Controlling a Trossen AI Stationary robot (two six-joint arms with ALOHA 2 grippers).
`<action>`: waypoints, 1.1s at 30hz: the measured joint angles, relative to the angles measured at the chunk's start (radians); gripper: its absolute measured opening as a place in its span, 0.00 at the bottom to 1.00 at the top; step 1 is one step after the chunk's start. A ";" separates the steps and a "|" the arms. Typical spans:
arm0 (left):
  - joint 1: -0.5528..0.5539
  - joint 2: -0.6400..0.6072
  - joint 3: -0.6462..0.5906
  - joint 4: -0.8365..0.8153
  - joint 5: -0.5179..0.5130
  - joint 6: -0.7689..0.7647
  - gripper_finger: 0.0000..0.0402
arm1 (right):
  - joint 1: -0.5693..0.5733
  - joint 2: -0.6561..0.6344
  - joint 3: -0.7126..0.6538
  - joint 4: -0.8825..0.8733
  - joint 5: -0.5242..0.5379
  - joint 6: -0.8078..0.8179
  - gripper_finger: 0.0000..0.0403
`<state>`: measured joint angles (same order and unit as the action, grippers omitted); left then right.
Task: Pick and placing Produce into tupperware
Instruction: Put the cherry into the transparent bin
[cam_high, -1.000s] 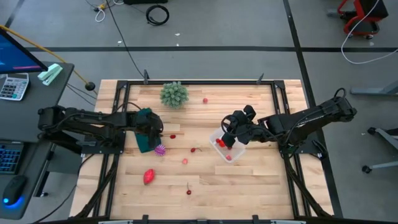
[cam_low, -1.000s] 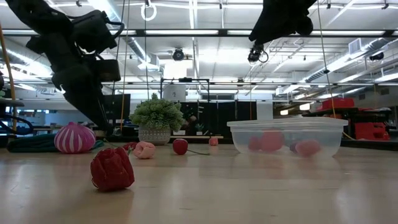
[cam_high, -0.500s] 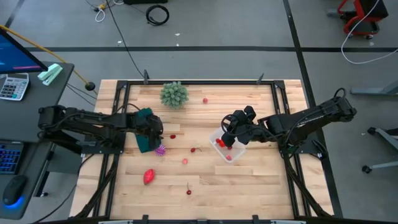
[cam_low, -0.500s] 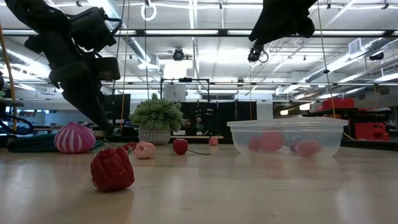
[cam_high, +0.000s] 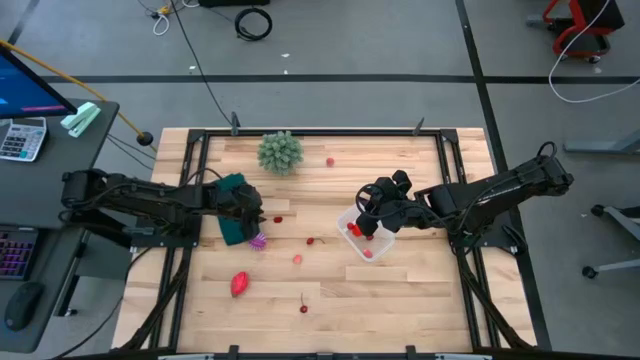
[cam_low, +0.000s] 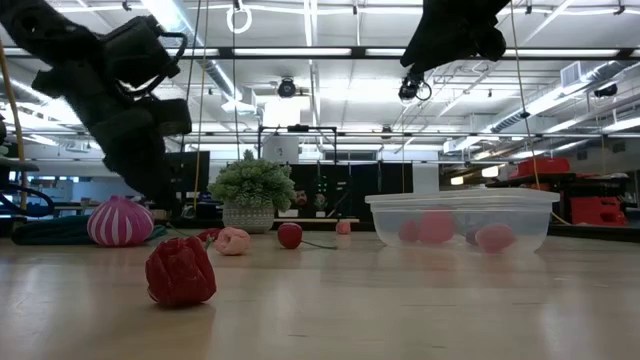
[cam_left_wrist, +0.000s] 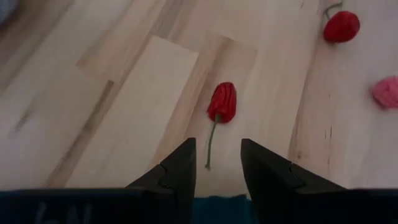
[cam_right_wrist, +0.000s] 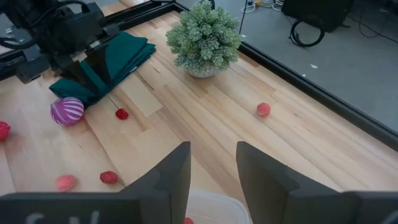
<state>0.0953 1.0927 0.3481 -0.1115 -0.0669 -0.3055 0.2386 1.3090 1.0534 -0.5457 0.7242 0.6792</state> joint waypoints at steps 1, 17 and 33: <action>-0.003 0.000 -0.019 0.025 0.000 -0.004 0.33 | 0.000 0.000 0.000 0.000 0.000 0.000 0.34; -0.004 0.009 -0.070 0.051 -0.053 -0.024 0.30 | 0.000 0.000 0.000 0.000 0.000 -0.001 0.34; -0.004 0.134 -0.070 0.165 -0.053 -0.025 0.27 | 0.000 0.000 0.000 0.000 0.000 -0.001 0.34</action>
<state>0.0917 1.2264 0.2779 0.0532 -0.1198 -0.3302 0.2386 1.3090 1.0534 -0.5456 0.7242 0.6784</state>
